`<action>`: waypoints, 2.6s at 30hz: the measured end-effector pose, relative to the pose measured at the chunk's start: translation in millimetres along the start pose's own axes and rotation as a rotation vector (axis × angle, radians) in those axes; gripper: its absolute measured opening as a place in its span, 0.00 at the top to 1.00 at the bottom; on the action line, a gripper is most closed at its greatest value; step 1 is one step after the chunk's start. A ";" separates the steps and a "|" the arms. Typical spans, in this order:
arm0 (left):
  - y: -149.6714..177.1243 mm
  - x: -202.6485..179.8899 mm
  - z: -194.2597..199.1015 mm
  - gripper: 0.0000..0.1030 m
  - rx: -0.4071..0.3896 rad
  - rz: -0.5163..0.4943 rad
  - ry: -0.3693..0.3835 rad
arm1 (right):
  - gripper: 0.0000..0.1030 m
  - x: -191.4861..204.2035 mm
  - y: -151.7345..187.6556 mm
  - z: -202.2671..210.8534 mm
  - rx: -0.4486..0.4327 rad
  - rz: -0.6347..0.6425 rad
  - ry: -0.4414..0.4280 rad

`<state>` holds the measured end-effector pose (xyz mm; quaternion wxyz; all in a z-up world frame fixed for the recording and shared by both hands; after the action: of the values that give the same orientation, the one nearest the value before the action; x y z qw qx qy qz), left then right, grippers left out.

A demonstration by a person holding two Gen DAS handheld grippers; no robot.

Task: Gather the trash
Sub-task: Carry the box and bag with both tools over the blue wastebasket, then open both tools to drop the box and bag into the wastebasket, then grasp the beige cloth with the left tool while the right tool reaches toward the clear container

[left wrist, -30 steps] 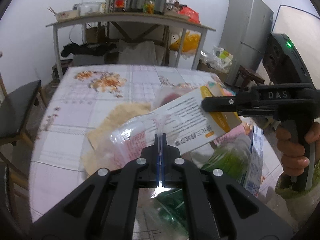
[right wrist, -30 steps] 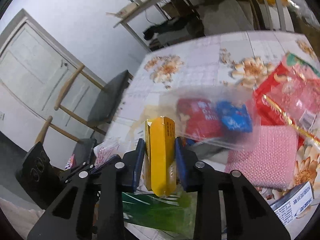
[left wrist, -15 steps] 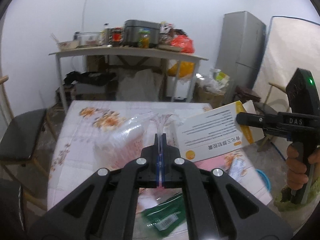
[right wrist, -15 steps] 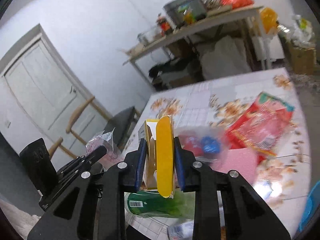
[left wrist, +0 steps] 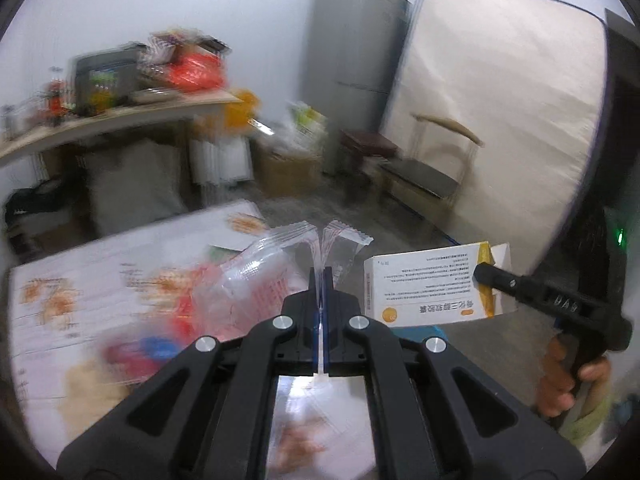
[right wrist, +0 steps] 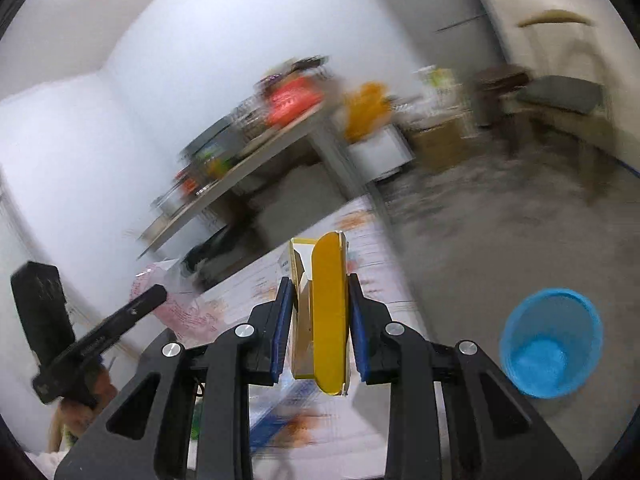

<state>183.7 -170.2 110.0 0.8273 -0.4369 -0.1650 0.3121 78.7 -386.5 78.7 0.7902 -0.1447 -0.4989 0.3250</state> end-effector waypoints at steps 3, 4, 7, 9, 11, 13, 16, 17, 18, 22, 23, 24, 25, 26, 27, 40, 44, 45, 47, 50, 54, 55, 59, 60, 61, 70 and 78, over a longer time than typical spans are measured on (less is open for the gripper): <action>-15.3 -45.2 -43.8 1.00 0.086 -0.009 0.140 | 0.74 -55.4 -9.9 22.5 -0.072 -0.080 0.126; -18.8 -66.2 -62.5 1.00 0.127 -0.016 0.189 | 0.74 -71.6 -11.3 27.1 -0.094 -0.097 0.169; -17.0 -106.0 -112.3 1.00 0.241 -0.010 0.300 | 0.74 -129.5 -10.3 37.1 -0.136 -0.192 0.304; -9.3 -126.7 -143.7 1.00 0.317 0.001 0.363 | 0.74 -160.4 -5.4 37.8 -0.145 -0.243 0.376; 1.6 -152.8 -181.4 1.00 0.405 0.001 0.411 | 0.74 -196.6 -0.3 31.1 -0.140 -0.313 0.424; 17.1 -171.8 -214.7 1.00 0.483 -0.003 0.422 | 0.74 -227.8 5.2 21.1 -0.124 -0.379 0.455; 39.1 -192.9 -261.8 1.00 0.576 -0.026 0.425 | 0.74 -268.8 13.8 -3.0 -0.089 -0.462 0.495; 44.4 -196.9 -273.0 1.00 0.598 -0.025 0.431 | 0.74 -280.8 15.1 -13.4 -0.078 -0.481 0.509; 50.3 -199.1 -283.1 1.00 0.617 -0.020 0.439 | 0.73 -287.6 17.0 -20.0 -0.074 -0.492 0.520; 55.8 -217.9 -323.8 1.00 0.645 0.023 0.461 | 0.71 -327.9 15.2 -44.2 -0.061 -0.556 0.537; 54.3 -222.1 -331.9 0.95 0.643 0.035 0.473 | 0.68 -337.6 13.0 -55.7 -0.057 -0.566 0.530; 54.9 -225.9 -337.5 0.90 0.647 0.035 0.476 | 0.68 -344.3 9.0 -57.3 -0.052 -0.571 0.542; 56.4 -228.1 -345.5 0.71 0.657 0.033 0.461 | 0.61 -352.6 9.2 -63.6 -0.045 -0.580 0.554; 56.4 -225.0 -353.8 0.49 0.662 0.036 0.434 | 0.52 -362.4 12.0 -72.9 -0.029 -0.587 0.562; 58.6 -218.7 -356.5 0.44 0.663 0.048 0.393 | 0.51 -368.4 12.5 -76.2 -0.020 -0.588 0.575; 50.4 -148.9 -277.0 0.31 0.586 0.010 0.367 | 0.44 -358.0 54.0 -24.7 -0.026 -0.620 0.584; 37.5 -120.3 -211.0 0.29 0.475 -0.011 0.369 | 0.37 -329.5 61.3 -8.3 -0.025 -0.595 0.545; 36.3 -113.3 -194.0 0.28 0.448 -0.021 0.367 | 0.36 -318.6 62.7 -5.4 -0.023 -0.580 0.527; 35.8 -91.7 -154.0 0.22 0.380 -0.039 0.334 | 0.33 -297.5 65.4 -4.7 -0.007 -0.545 0.499; 45.1 -54.9 -103.8 0.19 0.306 -0.035 0.258 | 0.32 -262.1 67.6 -13.1 0.035 -0.486 0.462; 69.4 9.4 -44.0 0.19 0.242 0.048 0.176 | 0.32 -204.8 66.8 -32.2 0.095 -0.385 0.387; 78.9 34.1 -25.5 0.19 0.216 0.090 0.134 | 0.32 -183.3 66.5 -39.4 0.114 -0.344 0.356; 117.6 118.7 27.9 0.19 0.150 0.236 -0.030 | 0.29 -109.1 71.6 -66.9 0.192 -0.191 0.248; 131.3 140.8 39.7 0.19 0.145 0.282 -0.074 | 0.29 -88.6 75.2 -75.1 0.216 -0.152 0.217; 147.6 165.3 50.5 0.19 0.148 0.338 -0.124 | 0.28 -69.7 79.1 -83.6 0.241 -0.115 0.185; 239.5 261.1 31.8 0.18 0.316 0.531 -0.222 | 0.28 44.9 124.2 -145.8 0.421 0.029 0.034; 269.5 273.6 -8.8 0.18 0.499 0.372 -0.302 | 0.28 74.9 138.6 -145.1 0.440 0.113 0.050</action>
<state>293.6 119.2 -117.4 0.8038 -0.1927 -0.1220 0.5495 177.3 -219.8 -12.8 0.7954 -0.0043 -0.3875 0.4660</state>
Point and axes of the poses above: each gripper's, at about its wrist camera, not at the fingertips, and z roughly against the way its jaws point, x to its left, y to its underside, the point moved 7 cm from there along -z, roughly the way its jaws point, and after that the axes turned 12 degrees about -z, right-handed, at the moved point
